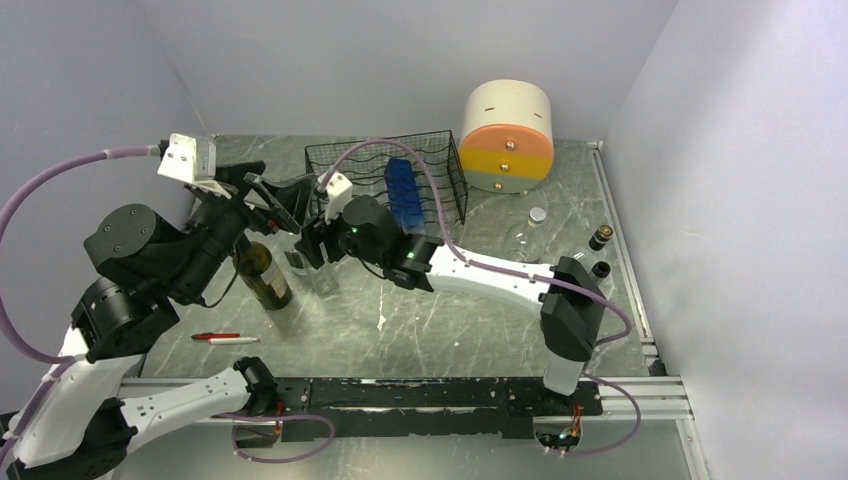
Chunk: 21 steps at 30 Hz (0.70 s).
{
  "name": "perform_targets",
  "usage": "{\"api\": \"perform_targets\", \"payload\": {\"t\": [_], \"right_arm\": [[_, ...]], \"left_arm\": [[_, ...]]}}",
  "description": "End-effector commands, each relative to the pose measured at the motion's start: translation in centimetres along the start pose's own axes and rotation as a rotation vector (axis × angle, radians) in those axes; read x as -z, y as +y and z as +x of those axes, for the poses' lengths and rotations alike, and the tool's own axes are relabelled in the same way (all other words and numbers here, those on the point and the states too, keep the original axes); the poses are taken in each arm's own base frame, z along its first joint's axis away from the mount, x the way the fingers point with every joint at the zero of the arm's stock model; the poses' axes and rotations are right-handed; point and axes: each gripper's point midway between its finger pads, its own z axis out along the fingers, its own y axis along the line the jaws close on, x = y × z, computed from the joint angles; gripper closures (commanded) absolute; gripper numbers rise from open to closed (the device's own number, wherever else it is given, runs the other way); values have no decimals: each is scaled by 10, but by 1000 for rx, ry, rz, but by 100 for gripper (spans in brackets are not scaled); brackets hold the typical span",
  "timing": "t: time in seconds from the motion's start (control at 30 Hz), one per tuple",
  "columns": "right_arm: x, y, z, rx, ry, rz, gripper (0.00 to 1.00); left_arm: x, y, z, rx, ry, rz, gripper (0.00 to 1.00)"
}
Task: Put the wine bottle on the wine rack
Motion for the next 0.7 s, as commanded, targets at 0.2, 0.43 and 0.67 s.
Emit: {"api": "perform_targets", "payload": {"t": [0.2, 0.43, 0.67], "right_arm": [[-28, -13, -12, 125, -109, 85, 44], [-40, -11, -12, 164, -140, 73, 47], [-26, -12, -19, 175, -204, 82, 87]], "left_arm": [[4, 5, 0, 2, 11, -23, 1], [4, 7, 2, -1, 5, -29, 1], [8, 10, 9, 0, 10, -29, 1]]}}
